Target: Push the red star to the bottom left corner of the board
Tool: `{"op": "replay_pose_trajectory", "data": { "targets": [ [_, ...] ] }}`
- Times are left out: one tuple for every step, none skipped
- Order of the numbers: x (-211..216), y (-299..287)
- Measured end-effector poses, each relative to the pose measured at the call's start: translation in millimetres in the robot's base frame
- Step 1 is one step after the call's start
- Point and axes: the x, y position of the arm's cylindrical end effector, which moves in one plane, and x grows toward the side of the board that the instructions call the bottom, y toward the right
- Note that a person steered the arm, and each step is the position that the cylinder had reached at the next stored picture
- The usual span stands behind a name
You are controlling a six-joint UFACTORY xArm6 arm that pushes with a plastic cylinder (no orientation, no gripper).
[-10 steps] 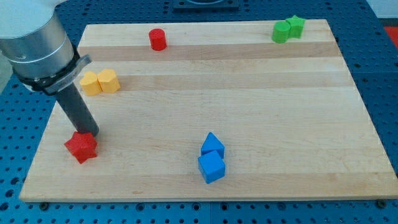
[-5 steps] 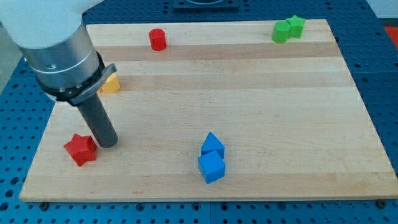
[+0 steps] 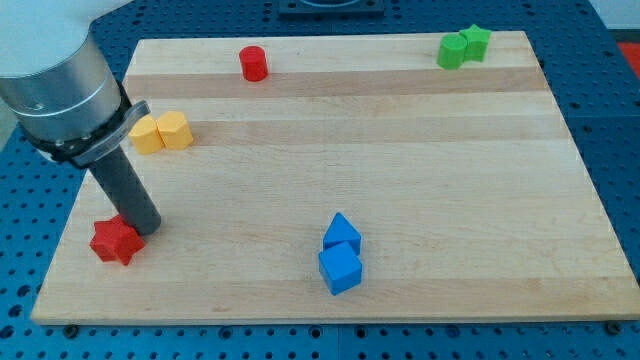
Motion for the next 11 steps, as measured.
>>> {"op": "replay_pose_trajectory", "data": {
  "targets": [
    [0, -3],
    [0, -3],
    [4, -3],
    [17, -3],
    [20, -3],
    [26, -3],
    [35, -3],
    [38, -3],
    [27, -1],
    [-8, 19],
    [-14, 78]
  ]
}}
